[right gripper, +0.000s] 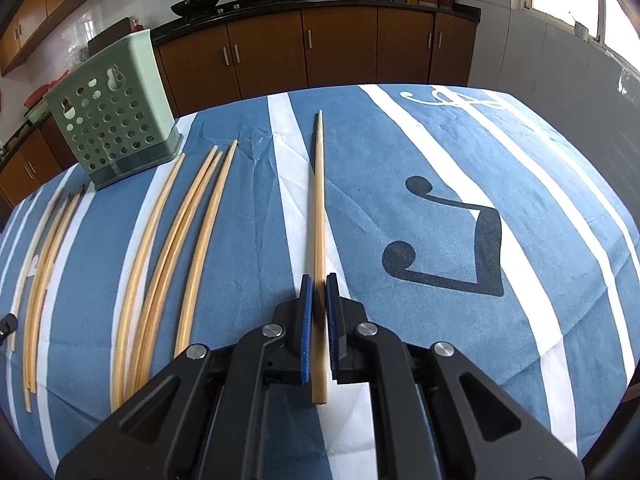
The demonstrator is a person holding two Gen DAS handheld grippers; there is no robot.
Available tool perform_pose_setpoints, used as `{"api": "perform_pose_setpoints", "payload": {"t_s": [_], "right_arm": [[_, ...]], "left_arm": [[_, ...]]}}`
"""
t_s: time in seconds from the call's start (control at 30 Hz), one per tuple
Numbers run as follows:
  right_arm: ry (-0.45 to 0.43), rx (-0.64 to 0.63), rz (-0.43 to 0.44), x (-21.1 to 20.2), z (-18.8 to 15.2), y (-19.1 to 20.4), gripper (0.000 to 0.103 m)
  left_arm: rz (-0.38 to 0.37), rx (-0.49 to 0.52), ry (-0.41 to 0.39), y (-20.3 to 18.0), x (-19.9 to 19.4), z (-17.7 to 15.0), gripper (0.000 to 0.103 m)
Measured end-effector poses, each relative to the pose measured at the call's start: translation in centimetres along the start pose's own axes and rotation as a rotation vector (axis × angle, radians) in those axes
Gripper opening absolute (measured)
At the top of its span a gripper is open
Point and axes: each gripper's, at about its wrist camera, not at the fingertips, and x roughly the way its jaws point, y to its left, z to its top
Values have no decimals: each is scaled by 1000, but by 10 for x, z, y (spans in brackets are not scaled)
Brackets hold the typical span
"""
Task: Organize utensils
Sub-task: 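Lift both held chopsticks and carry them above the green holder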
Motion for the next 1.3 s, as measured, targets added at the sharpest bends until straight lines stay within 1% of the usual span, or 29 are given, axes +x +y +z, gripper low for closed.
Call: {"api": "perform_pose_setpoints", "payload": {"t_s": [0.1, 0.27, 0.6, 0.73, 0.9, 1.1, 1.3], "right_arm": [[-29, 2, 9, -12, -1, -3, 8], [-91, 20, 24, -35, 6, -11, 8], [-208, 40, 34, -72, 21, -17, 8], [-260, 46, 42, -87, 31, -17, 8], [-315, 36, 47, -102, 45, -14, 8], [-360, 12, 46, -112, 61, -5, 8], [-389, 0, 48, -118, 79, 2, 8]], "left_arm": [[14, 2, 0, 2, -5, 1, 8], [14, 1, -58, 3, -25, 10, 8], [1, -26, -212, 5, -75, 40, 8], [-9, -35, -295, 6, -101, 55, 8], [-9, -26, -369, 4, -123, 71, 8], [-2, -14, -404, 2, -133, 90, 8], [5, -16, -420, 1, -135, 106, 8]]}}
